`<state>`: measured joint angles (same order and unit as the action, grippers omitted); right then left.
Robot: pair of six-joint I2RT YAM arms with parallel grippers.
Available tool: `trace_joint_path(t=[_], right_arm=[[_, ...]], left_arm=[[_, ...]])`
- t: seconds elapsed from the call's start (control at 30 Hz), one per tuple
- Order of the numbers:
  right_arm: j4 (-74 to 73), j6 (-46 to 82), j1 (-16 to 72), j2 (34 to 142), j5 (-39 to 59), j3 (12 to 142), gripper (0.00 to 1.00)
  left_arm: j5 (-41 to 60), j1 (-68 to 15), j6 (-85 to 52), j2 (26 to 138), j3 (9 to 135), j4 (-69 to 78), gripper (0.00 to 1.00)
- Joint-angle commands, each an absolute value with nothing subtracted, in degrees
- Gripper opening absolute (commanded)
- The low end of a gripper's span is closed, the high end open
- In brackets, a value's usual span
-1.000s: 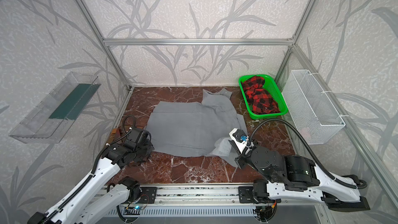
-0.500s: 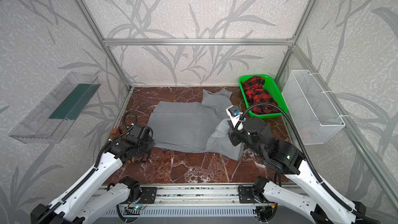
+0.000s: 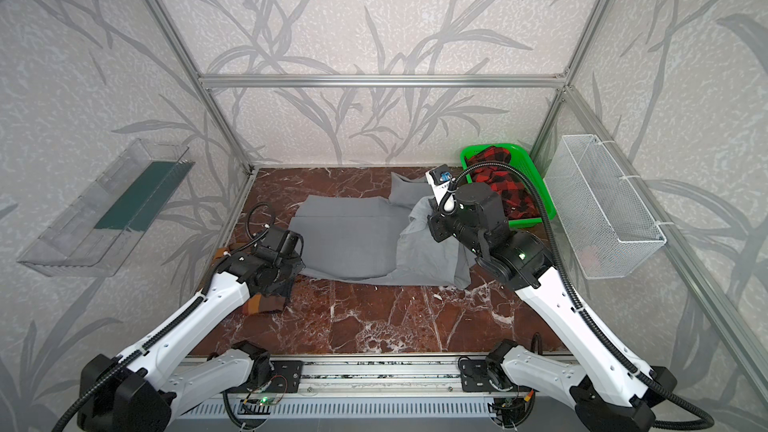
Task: Fold and stack the long sleeve shirts
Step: 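Lift the grey sleeve with the right gripper and carry it toward the green basket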
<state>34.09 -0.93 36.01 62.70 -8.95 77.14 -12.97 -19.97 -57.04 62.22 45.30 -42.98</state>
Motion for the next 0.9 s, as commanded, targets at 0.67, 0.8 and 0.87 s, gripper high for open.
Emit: trace_joint_path(t=[0.67, 0.8, 0.87], right_arm=[[23.09, -3.79, 28.94, 79.77, -9.01, 84.85, 0.00], [22.52, -5.18, 28.87, 82.96, -10.19, 86.48, 0.00], [21.62, -5.45, 28.48, 84.11, -9.94, 86.62, 0.00]], left_arm=[[-10.34, -12.50, -52.78, 73.90, 49.37, -37.16, 0.00], [-9.65, -11.37, -52.13, 76.11, 50.59, -37.09, 0.00], [-9.14, -10.99, -51.98, 77.10, 51.26, -36.87, 0.00]])
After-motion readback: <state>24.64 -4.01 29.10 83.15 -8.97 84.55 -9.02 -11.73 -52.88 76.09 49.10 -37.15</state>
